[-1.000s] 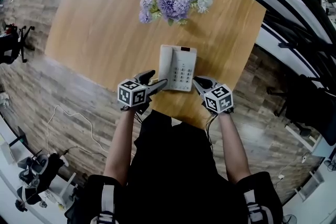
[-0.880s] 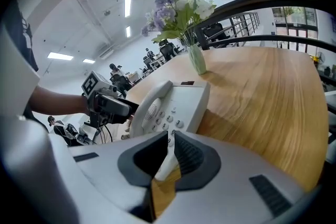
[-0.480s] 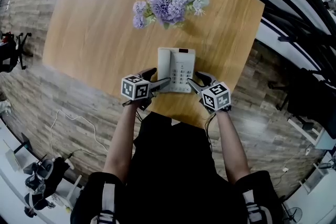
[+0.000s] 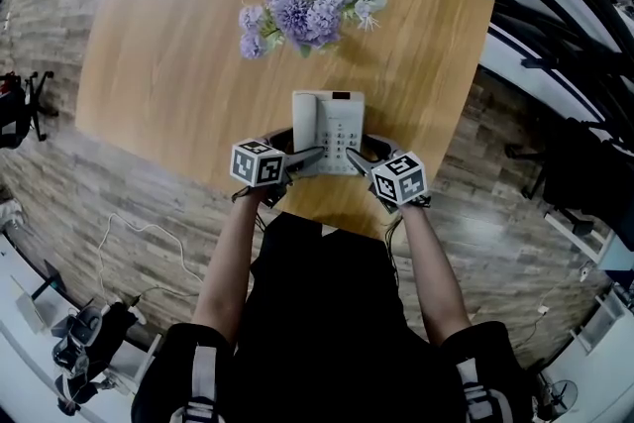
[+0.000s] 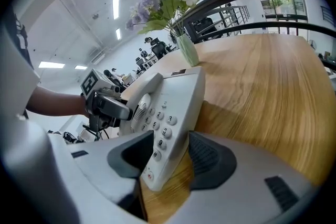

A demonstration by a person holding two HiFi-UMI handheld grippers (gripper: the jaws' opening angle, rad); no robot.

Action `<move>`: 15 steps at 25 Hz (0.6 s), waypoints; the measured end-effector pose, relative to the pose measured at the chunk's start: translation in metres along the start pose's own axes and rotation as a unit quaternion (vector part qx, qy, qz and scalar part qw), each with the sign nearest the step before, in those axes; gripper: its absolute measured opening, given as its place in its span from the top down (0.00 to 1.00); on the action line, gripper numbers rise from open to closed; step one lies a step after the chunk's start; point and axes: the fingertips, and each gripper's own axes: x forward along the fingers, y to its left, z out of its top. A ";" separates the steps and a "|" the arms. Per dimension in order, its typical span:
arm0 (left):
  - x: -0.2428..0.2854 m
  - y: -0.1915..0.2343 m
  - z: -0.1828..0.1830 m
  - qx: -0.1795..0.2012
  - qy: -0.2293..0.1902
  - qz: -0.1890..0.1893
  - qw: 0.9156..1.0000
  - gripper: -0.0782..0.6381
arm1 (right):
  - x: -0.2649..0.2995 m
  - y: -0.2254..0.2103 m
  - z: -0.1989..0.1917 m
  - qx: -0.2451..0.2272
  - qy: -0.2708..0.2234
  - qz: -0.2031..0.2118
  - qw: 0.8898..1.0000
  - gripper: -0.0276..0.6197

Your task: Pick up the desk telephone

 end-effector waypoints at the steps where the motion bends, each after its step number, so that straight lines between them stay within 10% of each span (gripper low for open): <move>1: 0.001 0.000 0.000 0.002 0.002 0.003 1.000 0.35 | 0.001 0.000 -0.001 0.000 0.002 0.000 1.000 0.64; 15: 0.007 0.004 -0.003 0.012 0.027 0.019 0.999 0.35 | 0.012 -0.004 -0.002 0.011 0.012 0.012 1.000 0.61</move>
